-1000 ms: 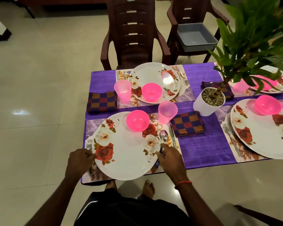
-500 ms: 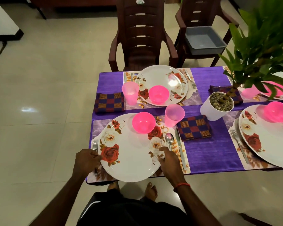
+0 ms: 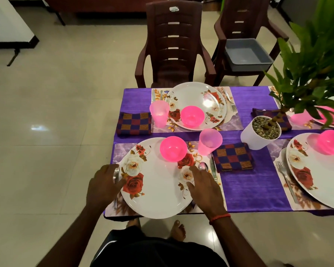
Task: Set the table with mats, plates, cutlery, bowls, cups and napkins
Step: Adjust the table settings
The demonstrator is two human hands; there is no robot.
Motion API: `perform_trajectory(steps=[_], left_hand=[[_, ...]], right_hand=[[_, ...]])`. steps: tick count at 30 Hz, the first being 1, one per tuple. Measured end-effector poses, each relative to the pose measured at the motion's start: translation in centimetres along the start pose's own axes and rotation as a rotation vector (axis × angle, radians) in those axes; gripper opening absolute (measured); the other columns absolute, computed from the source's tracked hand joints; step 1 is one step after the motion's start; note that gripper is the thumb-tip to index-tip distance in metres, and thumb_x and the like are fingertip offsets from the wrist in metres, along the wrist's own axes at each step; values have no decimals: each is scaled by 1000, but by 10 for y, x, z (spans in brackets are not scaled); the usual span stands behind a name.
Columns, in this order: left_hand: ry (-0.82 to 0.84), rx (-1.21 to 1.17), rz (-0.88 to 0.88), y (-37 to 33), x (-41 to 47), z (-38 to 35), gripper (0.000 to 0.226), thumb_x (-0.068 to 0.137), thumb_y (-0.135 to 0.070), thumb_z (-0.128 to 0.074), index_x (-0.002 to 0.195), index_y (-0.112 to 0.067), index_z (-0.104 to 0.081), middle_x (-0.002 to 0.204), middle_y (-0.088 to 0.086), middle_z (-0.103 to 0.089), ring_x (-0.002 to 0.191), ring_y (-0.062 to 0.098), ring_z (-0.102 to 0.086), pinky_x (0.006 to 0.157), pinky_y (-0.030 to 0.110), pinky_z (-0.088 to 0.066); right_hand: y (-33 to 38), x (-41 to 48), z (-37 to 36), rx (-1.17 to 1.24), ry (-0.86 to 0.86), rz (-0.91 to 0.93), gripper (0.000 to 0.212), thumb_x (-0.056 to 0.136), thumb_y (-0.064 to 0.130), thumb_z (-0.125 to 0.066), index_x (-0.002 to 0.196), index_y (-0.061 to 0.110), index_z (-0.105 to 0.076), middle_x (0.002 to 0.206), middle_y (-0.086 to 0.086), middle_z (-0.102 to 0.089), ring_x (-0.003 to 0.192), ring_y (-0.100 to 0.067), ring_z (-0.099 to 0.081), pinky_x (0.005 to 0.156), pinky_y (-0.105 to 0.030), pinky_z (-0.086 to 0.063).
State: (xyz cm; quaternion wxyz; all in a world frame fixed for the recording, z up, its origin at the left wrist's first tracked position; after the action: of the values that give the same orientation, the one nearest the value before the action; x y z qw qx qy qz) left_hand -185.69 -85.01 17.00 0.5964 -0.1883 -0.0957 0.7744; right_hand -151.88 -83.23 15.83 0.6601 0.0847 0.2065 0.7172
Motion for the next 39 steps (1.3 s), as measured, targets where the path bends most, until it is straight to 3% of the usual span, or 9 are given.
perform_trajectory(steps=[3, 6, 12, 19, 26, 30, 33, 39], left_hand=[[-19, 33, -46, -10, 7, 6, 63, 80, -52, -79, 131, -22, -56, 129, 6, -62, 115, 31, -59, 89, 53, -51], [-20, 1, -100, -21, 11, 9, 71, 79, -68, -66, 133, -23, -55, 133, 4, -62, 121, 29, -58, 96, 56, -51], [50, 57, -194, -21, 15, 4, 94, 77, -94, -32, 146, -31, -42, 150, -1, -49, 137, 25, -46, 108, 58, -42], [125, 56, -349, -20, 35, 9, 89, 82, -90, -39, 152, -37, -31, 159, -6, -37, 147, 23, -35, 116, 58, -32], [235, 93, -567, -23, 66, 21, 93, 83, -89, -30, 158, -36, -20, 168, -5, -20, 156, 24, -12, 122, 58, -16], [263, 78, -692, -23, 80, 27, 94, 81, -92, -21, 158, -37, -21, 167, -5, -20, 156, 25, -12, 121, 58, -16], [314, 85, -762, -20, 88, 29, 101, 76, -97, -13, 158, -37, -21, 168, -5, -19, 156, 24, -10, 122, 58, -15], [352, 116, -924, -20, 89, 25, 93, 83, -91, -26, 158, -37, -23, 168, -4, -19, 156, 23, -11, 122, 60, -16]], right_hand=[[14, 13, 11, 18, -66, 126, 49, 89, 34, -69, 135, 24, -53, 134, -8, -58, 126, -31, -51, 105, -49, -47], [27, 22, 19, 19, -95, 179, 48, 85, 39, -72, 129, 28, -54, 134, 0, -54, 123, -25, -46, 105, -46, -44], [37, 30, 13, -14, -74, 137, 66, 86, 55, -65, 143, 32, -40, 146, -3, -45, 137, -28, -38, 110, -54, -38], [51, 32, 13, -34, -108, 47, 62, 90, 61, -57, 143, 33, -39, 145, -2, -43, 137, -27, -35, 110, -51, -36], [78, 25, 9, -39, -190, -99, 63, 89, 68, -48, 140, 32, -40, 138, -1, -48, 133, -26, -39, 107, -51, -35], [97, 10, 1, -58, -271, -194, 65, 89, 70, -43, 139, 27, -47, 139, -3, -49, 133, -30, -41, 108, -54, -35], [115, -5, -4, -46, -301, -312, 70, 88, 73, -38, 144, 31, -41, 145, -3, -44, 140, -31, -35, 111, -54, -32], [146, -45, -5, -17, -350, -475, 71, 87, 74, -37, 141, 30, -46, 149, -6, -43, 141, -32, -34, 113, -53, -28]])
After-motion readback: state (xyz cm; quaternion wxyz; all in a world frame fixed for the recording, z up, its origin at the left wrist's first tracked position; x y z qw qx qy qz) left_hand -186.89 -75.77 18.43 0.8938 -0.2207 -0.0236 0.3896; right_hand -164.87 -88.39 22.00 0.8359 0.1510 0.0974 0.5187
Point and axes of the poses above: each hand's wrist, its own x-axis towards the middle knuckle, its own z-axis out of the back of the hand, y = z × x, the point moved 1 cm from there along x, towards the middle knuckle
